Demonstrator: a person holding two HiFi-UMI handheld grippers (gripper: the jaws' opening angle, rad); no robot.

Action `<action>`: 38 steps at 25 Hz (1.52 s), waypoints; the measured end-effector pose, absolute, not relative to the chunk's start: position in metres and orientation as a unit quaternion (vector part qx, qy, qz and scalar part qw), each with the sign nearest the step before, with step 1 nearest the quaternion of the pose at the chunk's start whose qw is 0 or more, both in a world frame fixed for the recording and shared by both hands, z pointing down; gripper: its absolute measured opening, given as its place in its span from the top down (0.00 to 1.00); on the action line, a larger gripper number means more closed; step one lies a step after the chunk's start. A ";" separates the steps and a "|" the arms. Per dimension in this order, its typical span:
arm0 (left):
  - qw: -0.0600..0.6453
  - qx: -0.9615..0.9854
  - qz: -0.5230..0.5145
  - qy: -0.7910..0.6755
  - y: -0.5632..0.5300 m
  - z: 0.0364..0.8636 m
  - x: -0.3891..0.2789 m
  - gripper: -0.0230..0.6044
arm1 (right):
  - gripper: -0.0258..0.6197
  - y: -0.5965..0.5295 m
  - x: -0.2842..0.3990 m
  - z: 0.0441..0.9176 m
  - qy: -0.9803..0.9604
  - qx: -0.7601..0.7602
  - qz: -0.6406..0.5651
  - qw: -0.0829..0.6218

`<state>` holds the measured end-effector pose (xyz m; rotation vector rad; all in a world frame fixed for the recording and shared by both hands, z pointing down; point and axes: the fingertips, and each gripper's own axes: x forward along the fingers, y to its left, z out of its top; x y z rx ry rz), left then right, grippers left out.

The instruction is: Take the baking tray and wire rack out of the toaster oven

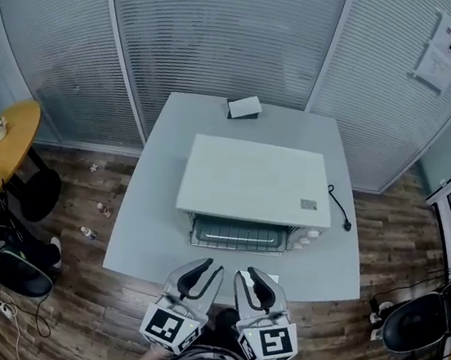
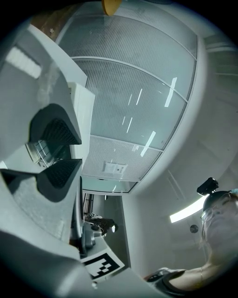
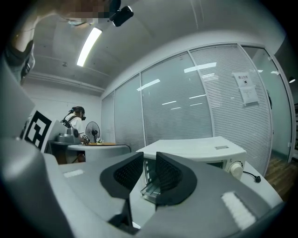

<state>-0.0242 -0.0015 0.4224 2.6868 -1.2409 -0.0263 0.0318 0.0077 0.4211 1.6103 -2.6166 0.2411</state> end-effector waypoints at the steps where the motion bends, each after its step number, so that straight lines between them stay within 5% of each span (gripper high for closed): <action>1: 0.092 0.903 -0.009 -0.420 -0.007 0.422 -0.020 0.83 | 0.83 0.002 0.036 0.421 -0.851 0.519 0.079 0.031; 22: 0.099 0.870 -0.003 -0.483 -0.055 0.429 0.038 0.83 | 0.83 -0.052 0.095 0.423 -0.879 0.471 0.057 0.036; 38: 0.137 0.860 0.049 -0.489 -0.072 0.482 0.025 0.83 | 0.83 -0.068 0.108 0.483 -0.866 0.473 0.149 0.065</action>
